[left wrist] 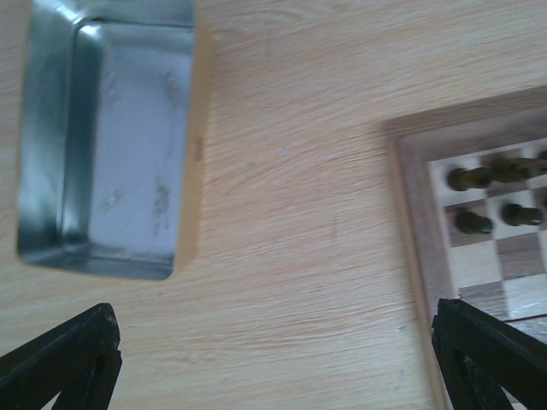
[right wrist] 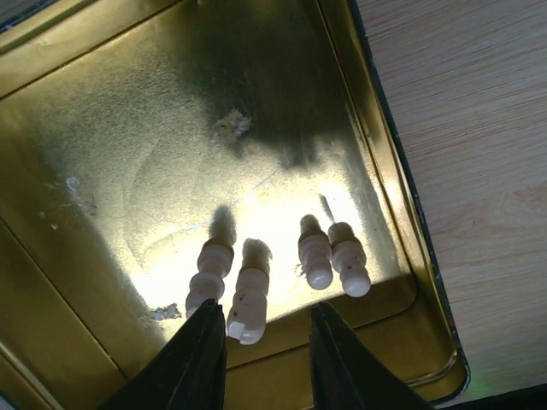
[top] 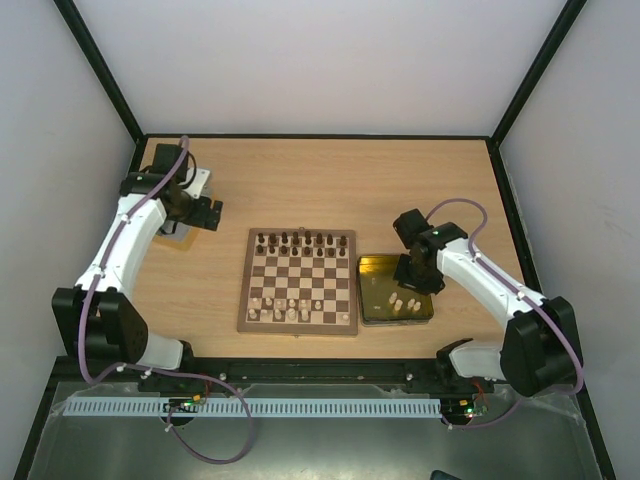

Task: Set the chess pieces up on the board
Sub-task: Pick up the chess piece from the storage box.

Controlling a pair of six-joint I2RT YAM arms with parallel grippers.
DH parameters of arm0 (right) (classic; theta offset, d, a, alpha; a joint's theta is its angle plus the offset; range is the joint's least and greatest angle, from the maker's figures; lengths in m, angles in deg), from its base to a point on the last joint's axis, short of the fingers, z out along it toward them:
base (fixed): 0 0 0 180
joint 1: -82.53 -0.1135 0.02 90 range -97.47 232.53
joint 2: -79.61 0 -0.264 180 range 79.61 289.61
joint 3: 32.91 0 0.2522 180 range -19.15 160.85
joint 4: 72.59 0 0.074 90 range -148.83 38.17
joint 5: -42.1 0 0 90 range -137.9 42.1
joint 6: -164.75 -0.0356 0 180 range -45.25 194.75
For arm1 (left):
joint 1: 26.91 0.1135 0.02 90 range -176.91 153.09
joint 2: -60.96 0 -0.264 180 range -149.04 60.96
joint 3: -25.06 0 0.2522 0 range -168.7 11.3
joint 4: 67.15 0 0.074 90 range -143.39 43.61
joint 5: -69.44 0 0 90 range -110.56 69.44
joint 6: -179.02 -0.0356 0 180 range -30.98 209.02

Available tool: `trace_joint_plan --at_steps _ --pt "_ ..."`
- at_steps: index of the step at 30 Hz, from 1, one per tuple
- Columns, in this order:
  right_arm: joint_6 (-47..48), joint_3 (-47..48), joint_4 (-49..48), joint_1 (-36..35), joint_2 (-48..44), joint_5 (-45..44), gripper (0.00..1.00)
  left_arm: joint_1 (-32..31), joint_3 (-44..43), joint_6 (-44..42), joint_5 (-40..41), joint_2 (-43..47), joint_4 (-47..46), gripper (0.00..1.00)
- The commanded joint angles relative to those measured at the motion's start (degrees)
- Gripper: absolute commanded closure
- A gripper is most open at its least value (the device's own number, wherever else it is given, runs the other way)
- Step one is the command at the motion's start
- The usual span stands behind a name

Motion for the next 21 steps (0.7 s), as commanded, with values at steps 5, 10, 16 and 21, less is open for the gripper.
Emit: trace_joint_plan --at_steps 5,10,16,21 --pt "-3.69 0.83 1.98 0.28 -2.29 -2.15 0.73 -3.47 -1.87 0.80 -3.80 -1.72 0.49 0.01" --pt "-3.36 -1.94 1.80 0.28 -3.21 -3.57 0.73 -3.52 -1.69 0.99 -3.08 -1.05 0.46 0.01" --pt "-2.12 -3.70 1.90 0.28 -5.85 -4.50 0.74 -3.52 -0.99 -0.05 0.35 -1.27 0.22 0.02" --pt "1.43 -4.12 1.68 0.52 -7.37 -3.40 0.74 -2.56 -1.25 -1.77 5.37 -2.70 0.44 0.03"
